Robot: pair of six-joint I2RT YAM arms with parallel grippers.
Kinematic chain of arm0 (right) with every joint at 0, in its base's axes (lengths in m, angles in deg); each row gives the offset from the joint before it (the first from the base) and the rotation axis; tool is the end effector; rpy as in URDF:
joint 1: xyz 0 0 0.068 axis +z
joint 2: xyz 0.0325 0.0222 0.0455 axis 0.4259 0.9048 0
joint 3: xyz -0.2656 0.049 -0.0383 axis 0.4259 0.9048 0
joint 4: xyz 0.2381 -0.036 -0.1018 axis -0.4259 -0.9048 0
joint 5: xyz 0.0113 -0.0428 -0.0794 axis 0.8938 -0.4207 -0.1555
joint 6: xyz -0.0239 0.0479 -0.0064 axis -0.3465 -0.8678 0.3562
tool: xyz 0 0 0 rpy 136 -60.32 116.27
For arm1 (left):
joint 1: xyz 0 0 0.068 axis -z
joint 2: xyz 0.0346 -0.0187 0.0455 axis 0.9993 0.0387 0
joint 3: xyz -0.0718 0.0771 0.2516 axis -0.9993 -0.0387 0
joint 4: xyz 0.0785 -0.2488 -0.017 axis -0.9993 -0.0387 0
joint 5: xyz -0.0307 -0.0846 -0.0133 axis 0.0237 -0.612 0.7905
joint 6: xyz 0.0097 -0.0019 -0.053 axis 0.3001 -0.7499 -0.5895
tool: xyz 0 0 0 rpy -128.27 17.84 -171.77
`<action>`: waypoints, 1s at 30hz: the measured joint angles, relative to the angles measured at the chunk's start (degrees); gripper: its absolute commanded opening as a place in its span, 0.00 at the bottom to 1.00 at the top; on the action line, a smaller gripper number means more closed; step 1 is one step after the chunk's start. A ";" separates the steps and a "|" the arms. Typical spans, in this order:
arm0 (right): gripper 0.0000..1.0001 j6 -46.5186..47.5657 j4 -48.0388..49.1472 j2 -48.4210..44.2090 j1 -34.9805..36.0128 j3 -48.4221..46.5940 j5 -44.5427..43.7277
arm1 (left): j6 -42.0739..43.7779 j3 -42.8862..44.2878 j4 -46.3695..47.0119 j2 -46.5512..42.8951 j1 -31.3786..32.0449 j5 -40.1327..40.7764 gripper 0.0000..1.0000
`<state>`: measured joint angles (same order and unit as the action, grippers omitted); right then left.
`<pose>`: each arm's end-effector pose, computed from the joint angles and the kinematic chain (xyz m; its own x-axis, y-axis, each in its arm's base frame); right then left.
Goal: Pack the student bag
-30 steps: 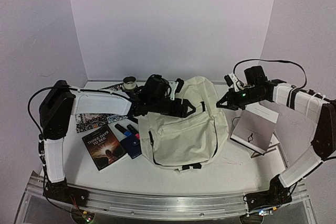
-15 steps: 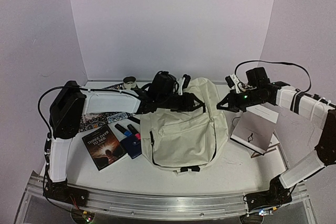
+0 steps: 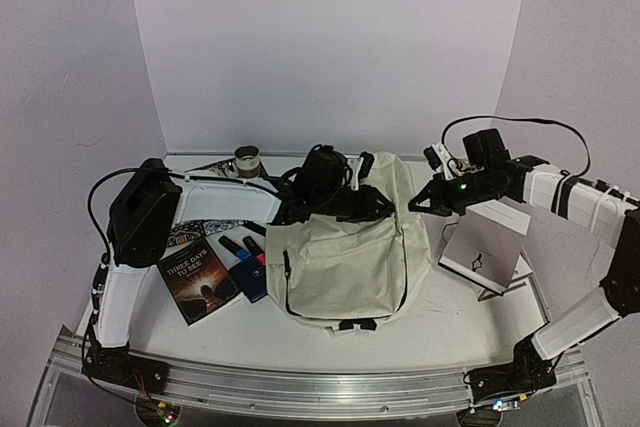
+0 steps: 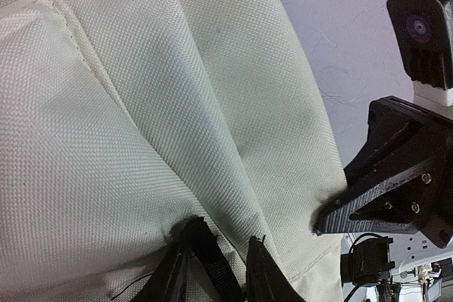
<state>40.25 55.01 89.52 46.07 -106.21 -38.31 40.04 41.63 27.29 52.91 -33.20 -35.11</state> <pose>0.2951 0.1319 0.2951 -0.6377 0.0503 -0.7686 -0.5547 0.6623 0.5036 0.2893 -0.4274 0.2232 -0.7686 0.0450 -0.6381 0.5941 0.4201 -0.6860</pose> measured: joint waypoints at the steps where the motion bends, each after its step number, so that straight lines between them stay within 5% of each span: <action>1: 0.00 0.00 -0.05 0.00 0.18 0.00 -0.16 | -0.05 0.00 0.00 0.19 0.00 -0.03 0.23; 8: 0.00 0.07 -0.32 -0.06 1.04 0.00 -1.29 | -0.98 0.23 -0.04 0.61 0.00 -0.52 0.00; 30: 0.00 2.46 -3.86 -2.71 1.81 -0.02 -11.56 | 5.04 -11.78 0.43 -9.19 0.04 6.16 0.00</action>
<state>42.71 51.15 86.81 47.88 -106.24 -49.86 45.09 29.85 27.72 43.72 -33.16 -28.96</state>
